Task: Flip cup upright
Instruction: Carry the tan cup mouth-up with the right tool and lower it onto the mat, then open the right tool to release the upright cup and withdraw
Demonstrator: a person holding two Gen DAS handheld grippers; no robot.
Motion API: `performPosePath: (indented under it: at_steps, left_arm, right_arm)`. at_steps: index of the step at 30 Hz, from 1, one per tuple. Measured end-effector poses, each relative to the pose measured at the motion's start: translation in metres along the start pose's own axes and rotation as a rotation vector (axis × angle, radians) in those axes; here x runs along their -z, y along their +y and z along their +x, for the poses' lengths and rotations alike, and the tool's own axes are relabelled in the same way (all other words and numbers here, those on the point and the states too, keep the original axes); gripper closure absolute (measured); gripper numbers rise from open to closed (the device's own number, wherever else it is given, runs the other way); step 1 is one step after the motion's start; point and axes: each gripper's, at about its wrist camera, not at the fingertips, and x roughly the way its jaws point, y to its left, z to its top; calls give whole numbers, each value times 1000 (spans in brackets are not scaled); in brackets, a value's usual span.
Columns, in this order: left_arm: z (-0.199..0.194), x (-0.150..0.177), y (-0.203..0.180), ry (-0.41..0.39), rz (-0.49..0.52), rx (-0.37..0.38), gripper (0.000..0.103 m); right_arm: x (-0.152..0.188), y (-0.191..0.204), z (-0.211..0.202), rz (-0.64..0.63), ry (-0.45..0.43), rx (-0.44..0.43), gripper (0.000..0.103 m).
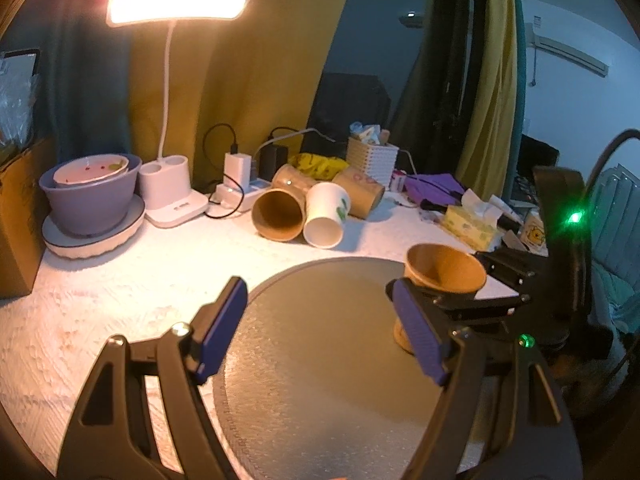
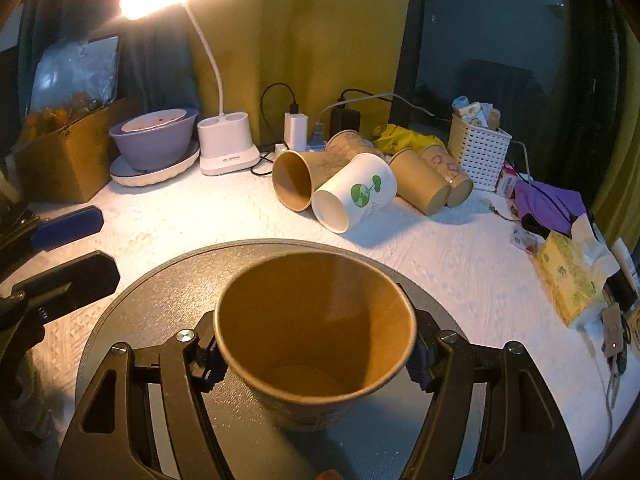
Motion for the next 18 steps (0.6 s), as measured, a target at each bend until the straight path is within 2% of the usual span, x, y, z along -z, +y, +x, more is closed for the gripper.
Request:
performPosePath:
  at_steps: [2, 15, 18]
  left_arm:
    - [-1, 0, -1, -4, 2, 3, 26]
    - [-10, 2, -13, -32, 43, 25, 26]
    - [-19, 2, -20, -71, 71, 33, 26]
  right_arm:
    - [1, 1, -2, -2, 5, -4, 22]
    - [9, 0, -23, 28, 22, 5, 22]
    - [12, 0, -34, 43, 23, 1, 22]
